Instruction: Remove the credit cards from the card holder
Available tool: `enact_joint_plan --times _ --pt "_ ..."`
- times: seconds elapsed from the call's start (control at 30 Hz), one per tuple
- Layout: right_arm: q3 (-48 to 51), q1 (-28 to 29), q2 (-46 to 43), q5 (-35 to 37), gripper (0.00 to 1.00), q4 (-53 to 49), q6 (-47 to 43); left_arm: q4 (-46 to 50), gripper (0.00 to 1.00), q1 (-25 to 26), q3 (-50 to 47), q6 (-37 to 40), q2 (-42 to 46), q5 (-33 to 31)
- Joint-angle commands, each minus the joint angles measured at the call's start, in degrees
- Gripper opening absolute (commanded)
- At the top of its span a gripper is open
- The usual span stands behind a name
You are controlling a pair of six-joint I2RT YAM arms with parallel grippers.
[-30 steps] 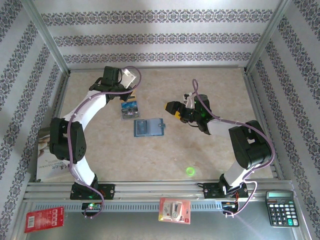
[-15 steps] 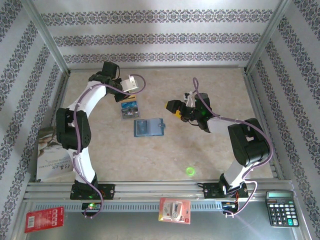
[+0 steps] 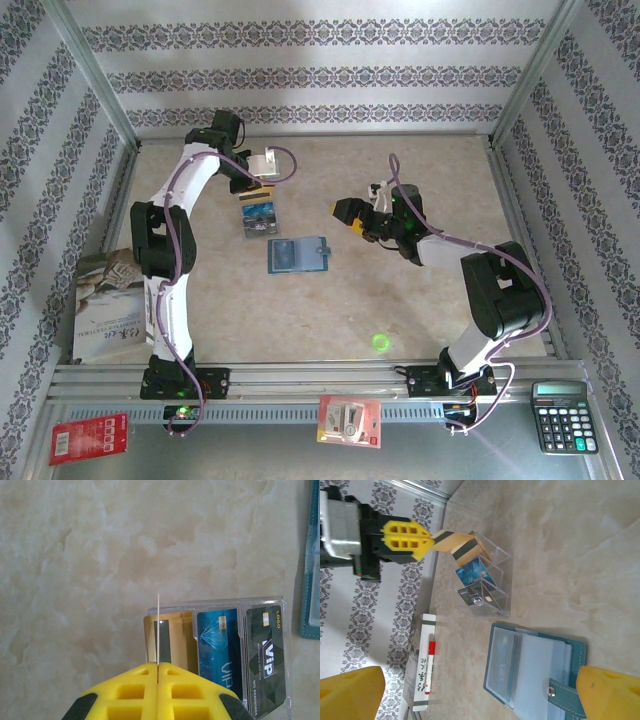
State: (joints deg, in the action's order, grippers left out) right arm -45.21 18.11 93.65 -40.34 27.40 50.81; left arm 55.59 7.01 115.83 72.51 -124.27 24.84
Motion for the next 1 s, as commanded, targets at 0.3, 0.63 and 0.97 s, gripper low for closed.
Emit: enact_joint_plan --times 0.3,0.63,0.97 --pt "0.41 1.32 -1.01 -0.31 0.98 -0.59 -0.14 5.85 0.00 -0.85 2.39 3.41 -1.88 0.11" --pt "0.83 1.48 -1.23 -0.27 0.98 -1.02 -0.33 6.81 0.00 -0.94 5.10 4.44 -5.02 -1.77" --pt "0.24 1.15 -0.77 -0.97 0.98 -0.94 0.34 8.05 0.06 -1.47 7.11 3.15 -5.90 0.65"
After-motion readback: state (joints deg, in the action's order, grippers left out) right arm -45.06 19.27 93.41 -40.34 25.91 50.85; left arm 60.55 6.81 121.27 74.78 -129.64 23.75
